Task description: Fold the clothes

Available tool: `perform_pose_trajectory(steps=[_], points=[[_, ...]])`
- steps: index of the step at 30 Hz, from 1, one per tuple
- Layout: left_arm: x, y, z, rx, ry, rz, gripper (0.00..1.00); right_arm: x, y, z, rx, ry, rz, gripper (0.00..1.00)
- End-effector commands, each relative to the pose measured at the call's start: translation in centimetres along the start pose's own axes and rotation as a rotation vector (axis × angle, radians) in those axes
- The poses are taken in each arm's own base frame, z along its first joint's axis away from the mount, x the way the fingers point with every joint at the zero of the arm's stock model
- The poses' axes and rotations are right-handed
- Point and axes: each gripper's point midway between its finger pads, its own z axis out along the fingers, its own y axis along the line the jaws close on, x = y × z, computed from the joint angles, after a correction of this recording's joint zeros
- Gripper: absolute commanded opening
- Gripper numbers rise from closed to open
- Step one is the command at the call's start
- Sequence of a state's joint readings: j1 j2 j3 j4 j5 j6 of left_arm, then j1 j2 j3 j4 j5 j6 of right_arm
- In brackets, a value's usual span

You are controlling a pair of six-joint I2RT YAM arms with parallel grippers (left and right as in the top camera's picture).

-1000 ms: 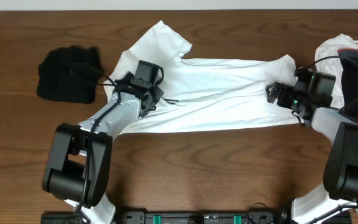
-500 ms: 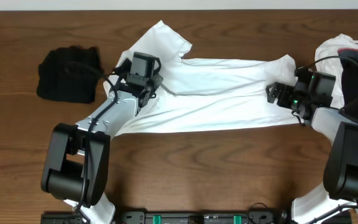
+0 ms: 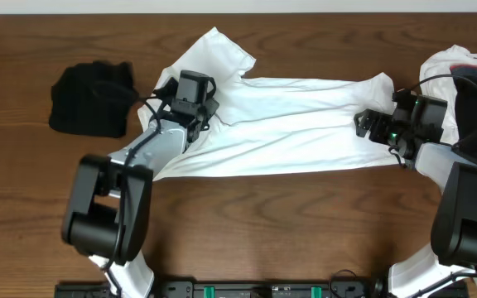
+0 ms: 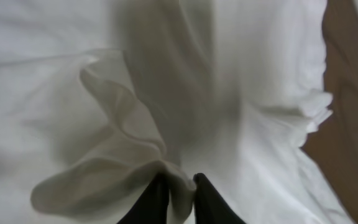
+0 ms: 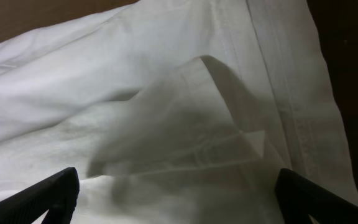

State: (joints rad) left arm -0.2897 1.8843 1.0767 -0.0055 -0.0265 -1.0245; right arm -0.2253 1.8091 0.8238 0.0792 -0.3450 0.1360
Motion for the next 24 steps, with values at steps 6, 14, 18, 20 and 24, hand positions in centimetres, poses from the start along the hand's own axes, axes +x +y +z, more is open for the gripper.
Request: perform_pose_trajectory(steps=[6,14,18,20,24], points=[[-2.2,-3.2,-0.4,0.101,-0.088,0.245,0.34,1.9,-1.0,0.3,0.037,0.053,0.028,0.99],[-4.4,-6.7,-5.7,0.184,-0.169,0.405,0.40,1.9,-1.0,0.3,0.037,0.053,0.028,0.99],[-4.4,-5.2,-9.1,0.122,-0.142,0.425,0.40,1.9,-1.0,0.3,0.037,0.053,0.028,0.99],[-4.1,-4.0,-10.1,0.078,-0.113,0.427,0.40,1.9,-1.0,0.3,0.037,0.053,0.028,0.99],[-3.3,-0.3,-10.8,-0.046,-0.030,0.423,0.41,1.9,-1.0,0.3,0.037,0.053,0.028,0.99]])
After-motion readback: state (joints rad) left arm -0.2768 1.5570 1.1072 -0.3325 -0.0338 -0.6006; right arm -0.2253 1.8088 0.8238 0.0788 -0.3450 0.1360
